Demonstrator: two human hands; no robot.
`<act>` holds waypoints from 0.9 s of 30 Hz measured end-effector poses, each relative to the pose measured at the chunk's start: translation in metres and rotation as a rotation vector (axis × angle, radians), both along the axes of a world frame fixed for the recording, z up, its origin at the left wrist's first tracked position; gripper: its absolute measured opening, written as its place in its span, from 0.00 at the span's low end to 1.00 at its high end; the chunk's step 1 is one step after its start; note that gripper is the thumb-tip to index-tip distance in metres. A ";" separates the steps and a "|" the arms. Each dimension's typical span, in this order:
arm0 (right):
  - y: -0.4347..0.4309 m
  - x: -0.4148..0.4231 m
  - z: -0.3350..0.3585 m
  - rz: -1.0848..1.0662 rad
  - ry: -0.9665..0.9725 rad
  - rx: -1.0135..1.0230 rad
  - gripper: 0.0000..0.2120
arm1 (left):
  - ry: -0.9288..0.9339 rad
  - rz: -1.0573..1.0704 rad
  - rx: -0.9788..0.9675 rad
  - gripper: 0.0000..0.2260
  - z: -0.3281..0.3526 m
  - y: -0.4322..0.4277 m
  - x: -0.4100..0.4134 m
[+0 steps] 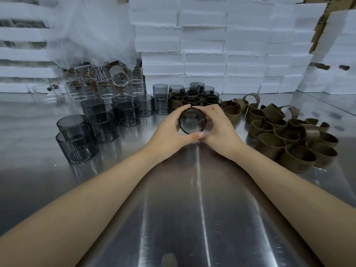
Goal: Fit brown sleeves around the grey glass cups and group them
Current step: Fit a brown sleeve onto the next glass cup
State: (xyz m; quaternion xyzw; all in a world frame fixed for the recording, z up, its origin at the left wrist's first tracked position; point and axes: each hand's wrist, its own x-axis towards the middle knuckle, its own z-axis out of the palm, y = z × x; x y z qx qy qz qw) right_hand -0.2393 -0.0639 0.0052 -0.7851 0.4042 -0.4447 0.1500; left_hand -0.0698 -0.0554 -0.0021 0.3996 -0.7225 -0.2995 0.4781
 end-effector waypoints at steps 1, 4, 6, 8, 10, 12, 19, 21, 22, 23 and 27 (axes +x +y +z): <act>0.001 0.000 0.000 0.006 -0.005 0.003 0.31 | 0.003 -0.001 0.010 0.35 0.000 0.000 0.000; 0.001 0.000 0.002 0.012 -0.010 -0.001 0.31 | 0.009 0.002 0.007 0.35 0.001 0.001 -0.001; 0.002 0.000 0.002 0.009 -0.003 -0.006 0.30 | 0.006 0.018 -0.027 0.30 0.001 0.003 -0.002; 0.002 0.002 0.001 0.006 0.005 -0.002 0.31 | 0.024 0.035 -0.055 0.24 0.002 0.005 -0.002; 0.003 0.006 -0.001 0.014 0.012 0.014 0.32 | 0.068 0.057 -0.044 0.18 0.004 0.005 -0.002; 0.004 0.009 -0.002 0.036 0.025 0.004 0.31 | 0.102 0.091 -0.034 0.15 0.004 0.005 -0.002; 0.006 0.012 -0.002 0.053 0.073 -0.005 0.28 | 0.169 0.160 -0.046 0.11 0.007 0.004 -0.003; 0.006 0.011 -0.001 0.062 0.052 0.001 0.30 | 0.171 0.153 -0.030 0.08 0.008 0.004 -0.002; 0.006 0.011 -0.001 0.065 0.036 0.007 0.31 | 0.166 0.148 -0.027 0.07 0.009 0.004 -0.002; 0.005 0.010 -0.001 0.066 0.021 0.018 0.32 | 0.159 0.144 -0.032 0.07 0.009 0.005 -0.002; 0.004 0.008 -0.001 0.070 -0.062 0.104 0.33 | 0.130 0.131 -0.039 0.09 0.009 0.006 -0.002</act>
